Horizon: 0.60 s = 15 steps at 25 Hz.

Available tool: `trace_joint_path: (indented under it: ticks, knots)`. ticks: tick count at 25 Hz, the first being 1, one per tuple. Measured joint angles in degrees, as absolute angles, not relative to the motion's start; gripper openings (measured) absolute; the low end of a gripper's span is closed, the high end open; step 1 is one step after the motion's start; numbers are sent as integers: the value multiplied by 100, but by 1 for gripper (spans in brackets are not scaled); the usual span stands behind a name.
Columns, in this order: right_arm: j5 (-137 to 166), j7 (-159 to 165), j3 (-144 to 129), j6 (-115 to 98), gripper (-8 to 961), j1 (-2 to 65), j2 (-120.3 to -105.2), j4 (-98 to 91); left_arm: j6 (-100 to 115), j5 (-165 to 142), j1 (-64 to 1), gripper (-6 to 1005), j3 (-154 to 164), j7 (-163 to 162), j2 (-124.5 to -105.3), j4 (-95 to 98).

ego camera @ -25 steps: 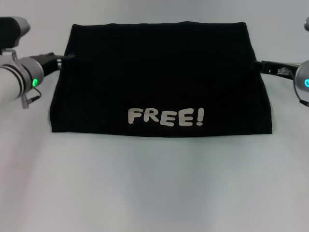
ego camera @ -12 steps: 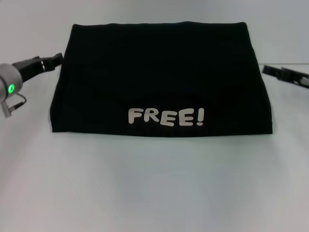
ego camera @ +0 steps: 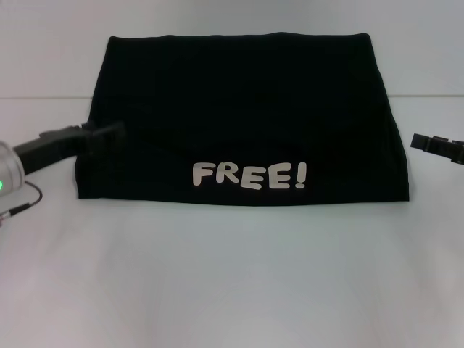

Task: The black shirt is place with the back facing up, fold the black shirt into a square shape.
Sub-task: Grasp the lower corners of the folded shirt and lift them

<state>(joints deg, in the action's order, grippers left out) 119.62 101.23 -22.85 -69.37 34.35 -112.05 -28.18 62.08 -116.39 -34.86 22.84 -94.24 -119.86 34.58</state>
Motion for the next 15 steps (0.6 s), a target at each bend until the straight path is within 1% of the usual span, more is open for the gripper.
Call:
trace_joint_path:
  ticks: [2,5,10,15]
  knots:
    - [11961,10114,-2285,-7391,624,3413,-11128,-2831,6412,-11825,-3397,708,2331,-9484,-11998,3581]
    - [11960,10118,-2260,-7826,625,3406,-11089,-2859,6511,-12296,-3378,709,2328,-9955,-11993,3677]
    - [11896,10169,-2248,-7882,625,3447,-11136,-2864,6350,-12691,-3407,708,2377,-11075,-11985,3697]
    - [11837,10160,-2243,-7747,625,3497,-11174,-2866,5587,-12908,-3423,709,2521,-11636,-12000,3620]
